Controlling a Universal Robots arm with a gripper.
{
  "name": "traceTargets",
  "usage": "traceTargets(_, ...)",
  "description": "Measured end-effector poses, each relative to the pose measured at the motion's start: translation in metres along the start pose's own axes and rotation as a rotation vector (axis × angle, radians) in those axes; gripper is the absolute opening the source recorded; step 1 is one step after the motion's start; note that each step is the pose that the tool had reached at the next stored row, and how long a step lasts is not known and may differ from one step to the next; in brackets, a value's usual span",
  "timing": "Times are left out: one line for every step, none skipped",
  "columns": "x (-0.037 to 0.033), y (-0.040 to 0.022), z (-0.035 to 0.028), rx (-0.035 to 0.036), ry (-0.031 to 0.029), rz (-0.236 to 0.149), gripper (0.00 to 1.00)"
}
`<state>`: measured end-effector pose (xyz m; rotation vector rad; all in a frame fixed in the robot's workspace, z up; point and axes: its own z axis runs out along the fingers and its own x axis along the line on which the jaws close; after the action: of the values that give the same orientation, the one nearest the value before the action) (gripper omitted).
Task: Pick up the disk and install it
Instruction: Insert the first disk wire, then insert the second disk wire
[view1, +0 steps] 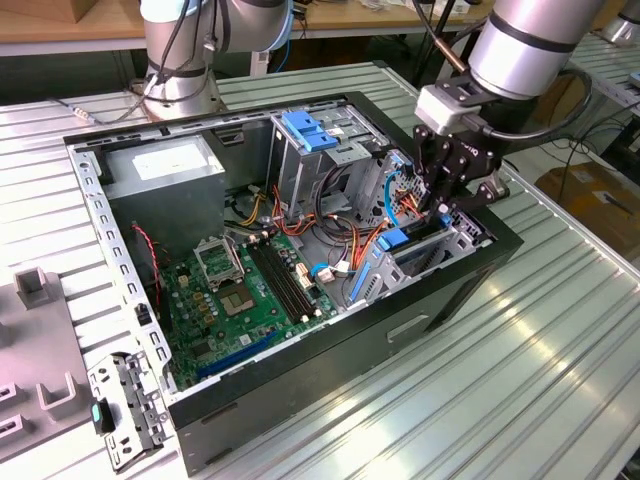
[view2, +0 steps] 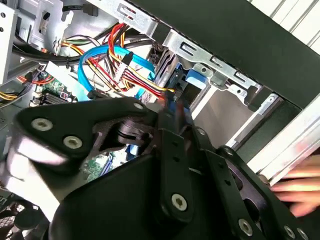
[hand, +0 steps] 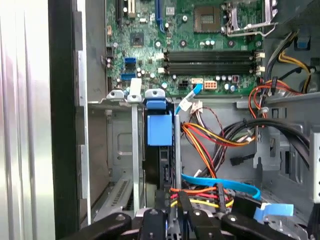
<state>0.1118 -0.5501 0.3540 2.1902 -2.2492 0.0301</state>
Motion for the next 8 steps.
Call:
traceTargets(0.0, 0.0, -0.0019, 0.0, 0.0004, 0.0, 0.11)
traceTargets(0.0001, 0.0, -0.0034, 0.0, 0.0003, 0.0, 0.11)
traceTargets(0.0001, 0.0, -0.0036, 0.0, 0.0003, 0.0, 0.11)
traceTargets(0.0001, 0.0, -0.0038, 0.0, 0.0004, 0.0, 0.11)
traceTargets(0.0001, 0.0, -0.004, 0.0, 0.0004, 0.0, 0.11)
traceTargets(0.0001, 0.0, -0.0041, 0.0, 0.0004, 0.0, 0.11)
traceTargets(0.0001, 0.0007, -0.0041, 0.0, 0.0004, 0.0, 0.11)
traceTargets(0.0001, 0.0043, -0.0042, -0.0001, 0.0005, 0.0, 0.11)
